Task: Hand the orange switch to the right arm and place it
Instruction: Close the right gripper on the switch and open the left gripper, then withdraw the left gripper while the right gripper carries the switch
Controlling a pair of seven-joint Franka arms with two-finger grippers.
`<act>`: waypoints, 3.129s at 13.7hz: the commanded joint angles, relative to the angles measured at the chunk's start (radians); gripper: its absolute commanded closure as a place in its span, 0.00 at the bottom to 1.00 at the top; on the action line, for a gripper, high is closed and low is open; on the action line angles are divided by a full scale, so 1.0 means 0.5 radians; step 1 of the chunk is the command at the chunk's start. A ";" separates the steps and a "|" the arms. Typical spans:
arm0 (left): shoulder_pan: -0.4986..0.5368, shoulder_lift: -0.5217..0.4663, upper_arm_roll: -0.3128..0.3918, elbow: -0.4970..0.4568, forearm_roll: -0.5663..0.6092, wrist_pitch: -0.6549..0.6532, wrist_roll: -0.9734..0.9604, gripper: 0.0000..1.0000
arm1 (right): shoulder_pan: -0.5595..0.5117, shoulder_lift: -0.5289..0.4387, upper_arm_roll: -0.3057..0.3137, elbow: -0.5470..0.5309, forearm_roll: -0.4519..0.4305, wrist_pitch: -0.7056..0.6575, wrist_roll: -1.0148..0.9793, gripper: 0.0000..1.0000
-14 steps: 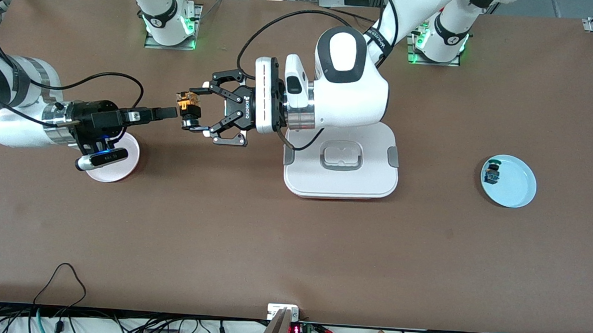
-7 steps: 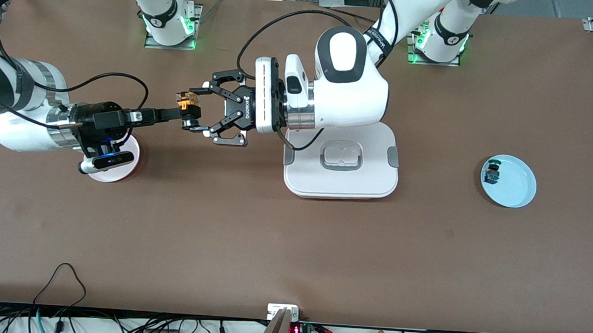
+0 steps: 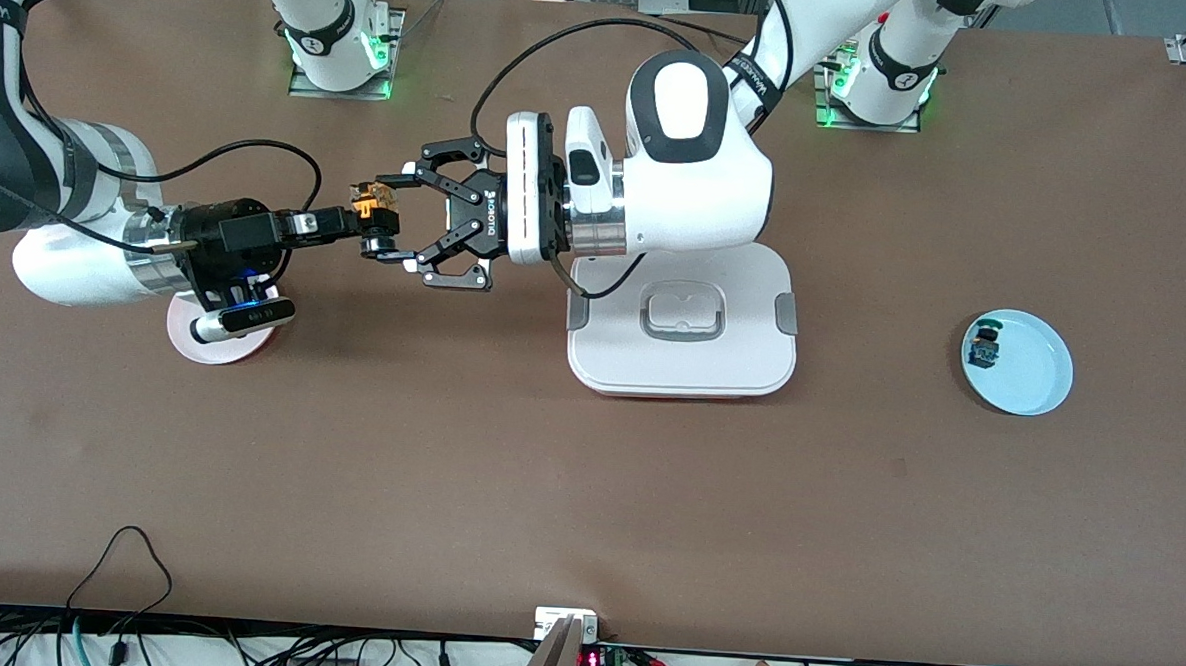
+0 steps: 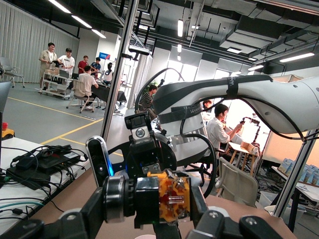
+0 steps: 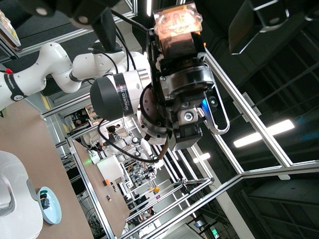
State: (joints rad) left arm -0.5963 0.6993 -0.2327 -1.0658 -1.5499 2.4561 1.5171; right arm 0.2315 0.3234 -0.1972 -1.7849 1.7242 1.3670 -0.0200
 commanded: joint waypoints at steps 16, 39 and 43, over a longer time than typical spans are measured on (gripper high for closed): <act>-0.028 0.007 0.021 0.042 0.038 0.033 -0.024 1.00 | 0.043 -0.006 -0.005 0.017 0.034 -0.031 -0.077 0.56; 0.633 0.003 0.060 0.015 0.038 -0.542 0.193 0.00 | -0.012 -0.006 -0.011 0.002 -0.033 -0.013 -0.356 0.88; 1.047 0.010 0.063 -0.074 0.035 -0.966 0.193 0.00 | -0.085 -0.009 -0.011 0.002 -0.389 -0.013 -0.448 0.89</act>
State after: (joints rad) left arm -0.1642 0.7076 -0.1828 -1.0751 -1.5470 2.0518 1.5923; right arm 0.2064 0.3234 -0.2077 -1.7841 1.5961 1.3651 -0.2184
